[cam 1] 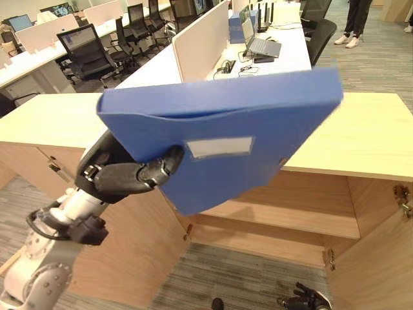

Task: Put the empty folder in the office cabinet

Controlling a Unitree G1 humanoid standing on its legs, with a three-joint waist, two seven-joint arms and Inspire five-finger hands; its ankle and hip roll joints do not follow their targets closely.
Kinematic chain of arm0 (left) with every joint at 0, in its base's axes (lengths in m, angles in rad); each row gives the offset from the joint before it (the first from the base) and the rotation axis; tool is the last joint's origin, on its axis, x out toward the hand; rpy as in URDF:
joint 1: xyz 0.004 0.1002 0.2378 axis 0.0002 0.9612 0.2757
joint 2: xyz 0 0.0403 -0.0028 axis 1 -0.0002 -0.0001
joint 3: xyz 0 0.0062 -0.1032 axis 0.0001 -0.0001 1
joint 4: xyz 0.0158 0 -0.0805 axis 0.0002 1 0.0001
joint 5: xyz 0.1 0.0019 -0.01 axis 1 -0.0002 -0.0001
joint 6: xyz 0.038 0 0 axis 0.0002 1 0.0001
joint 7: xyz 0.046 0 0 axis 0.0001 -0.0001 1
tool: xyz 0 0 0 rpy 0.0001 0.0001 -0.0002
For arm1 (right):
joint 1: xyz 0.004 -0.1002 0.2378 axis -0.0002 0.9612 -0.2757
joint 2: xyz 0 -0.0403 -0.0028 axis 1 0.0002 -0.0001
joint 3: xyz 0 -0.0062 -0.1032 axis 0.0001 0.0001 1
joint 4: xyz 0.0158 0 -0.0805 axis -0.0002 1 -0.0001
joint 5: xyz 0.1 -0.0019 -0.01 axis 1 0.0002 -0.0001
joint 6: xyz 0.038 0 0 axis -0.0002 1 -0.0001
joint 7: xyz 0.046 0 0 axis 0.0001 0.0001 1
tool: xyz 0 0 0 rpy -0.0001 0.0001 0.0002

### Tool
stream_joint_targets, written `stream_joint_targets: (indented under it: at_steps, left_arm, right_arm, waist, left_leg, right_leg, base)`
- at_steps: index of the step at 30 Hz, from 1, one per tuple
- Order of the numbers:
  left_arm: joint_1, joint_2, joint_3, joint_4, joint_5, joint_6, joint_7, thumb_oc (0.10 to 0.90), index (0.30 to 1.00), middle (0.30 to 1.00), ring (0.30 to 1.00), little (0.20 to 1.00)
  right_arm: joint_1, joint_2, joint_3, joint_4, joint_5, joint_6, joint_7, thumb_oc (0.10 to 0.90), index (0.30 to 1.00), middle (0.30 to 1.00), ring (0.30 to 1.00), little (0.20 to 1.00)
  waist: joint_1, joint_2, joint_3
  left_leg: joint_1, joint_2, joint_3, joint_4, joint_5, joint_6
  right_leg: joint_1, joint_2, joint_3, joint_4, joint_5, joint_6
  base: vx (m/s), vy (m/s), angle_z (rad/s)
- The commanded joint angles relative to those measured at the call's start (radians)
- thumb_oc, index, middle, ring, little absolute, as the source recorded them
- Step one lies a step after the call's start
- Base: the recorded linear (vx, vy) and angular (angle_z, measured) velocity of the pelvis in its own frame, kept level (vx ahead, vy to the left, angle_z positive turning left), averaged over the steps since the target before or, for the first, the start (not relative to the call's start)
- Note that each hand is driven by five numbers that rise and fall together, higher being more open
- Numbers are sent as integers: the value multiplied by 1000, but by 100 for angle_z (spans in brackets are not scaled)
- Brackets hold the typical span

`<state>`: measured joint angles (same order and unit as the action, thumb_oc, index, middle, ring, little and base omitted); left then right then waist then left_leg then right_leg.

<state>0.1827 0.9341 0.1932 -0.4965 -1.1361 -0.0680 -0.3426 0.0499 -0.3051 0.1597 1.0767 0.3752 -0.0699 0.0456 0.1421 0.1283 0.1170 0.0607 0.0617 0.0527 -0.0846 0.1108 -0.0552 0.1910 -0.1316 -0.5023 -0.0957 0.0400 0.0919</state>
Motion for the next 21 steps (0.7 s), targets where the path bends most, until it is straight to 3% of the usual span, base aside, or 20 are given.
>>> stream_joint_targets:
  at_steps: [1, 2, 5, 7, 11, 13, 21]
  left_arm:
    - [-79, 87, 46, -36, -74, -57, -28, 400, 300, 300, 300, 300]
    - [-68, 145, 37, -7, -34, -49, -36, 400, 300, 300, 300, 300]
    - [-66, 153, 37, 1, -19, -51, -36, 400, 300, 300, 300, 300]
    - [-51, 164, 45, 35, 24, -66, -31, 400, 300, 300, 300, 300]
    - [-44, 159, 44, 74, 37, -69, -27, 400, 300, 300, 300, 300]
    - [-33, 155, 46, 111, 52, -64, -28, 400, 300, 300, 300, 300]
    - [-59, 117, 19, 176, 71, -43, -32, 400, 300, 300, 300, 300]
  right_arm:
    - [-108, -26, 41, -121, 43, -59, 15, 800, 900, 900, 900, 900]
    - [-116, -39, 48, -184, 71, -67, 18, 800, 900, 900, 900, 900]
    - [-117, -44, 46, -210, 75, -68, 19, 800, 900, 900, 900, 900]
    - [-112, -78, 38, -331, 89, -79, 27, 800, 900, 900, 900, 900]
    - [-99, -128, 18, -477, 91, -93, 31, 800, 900, 900, 900, 900]
    - [-103, -172, -16, -578, 129, -104, 43, 800, 900, 900, 900, 900]
    - [-131, -208, -44, -805, 327, -90, 123, 800, 900, 900, 900, 900]
  waist:
    - [-1, -46, 12]
    - [-1, -51, 16]
    - [-1, -54, 13]
    - [-2, -57, 14]
    - [-7, -62, 14]
    - [-15, -67, 13]
    - [-41, -78, 10]
  left_leg:
    - [61, -14, 6, 12, -139, -18]
    - [65, -12, 11, 13, -142, -18]
    - [59, -14, 11, 11, -137, -17]
    - [57, -14, 14, 10, -135, -17]
    - [56, -13, 18, 10, -134, -17]
    - [56, -13, 20, 8, -134, -16]
    - [65, -5, 32, 4, -136, -17]
  right_leg:
    - [10, -45, 36, 8, -63, 45]
    - [11, -44, 42, 8, -62, 48]
    - [5, -46, 41, 8, -58, 49]
    - [0, -48, 42, 8, -54, 52]
    - [-5, -50, 45, 8, -52, 54]
    - [-6, -52, 49, 8, -51, 55]
    - [-9, -47, 66, 8, -55, 53]
  base:
    - [0, 0, 0]
    - [0, 0, 0]
    - [0, 0, 0]
    - [0, 0, 0]
    - [12, 10, -6]
    - [14, 20, -8]
    - [10, 7, -2]
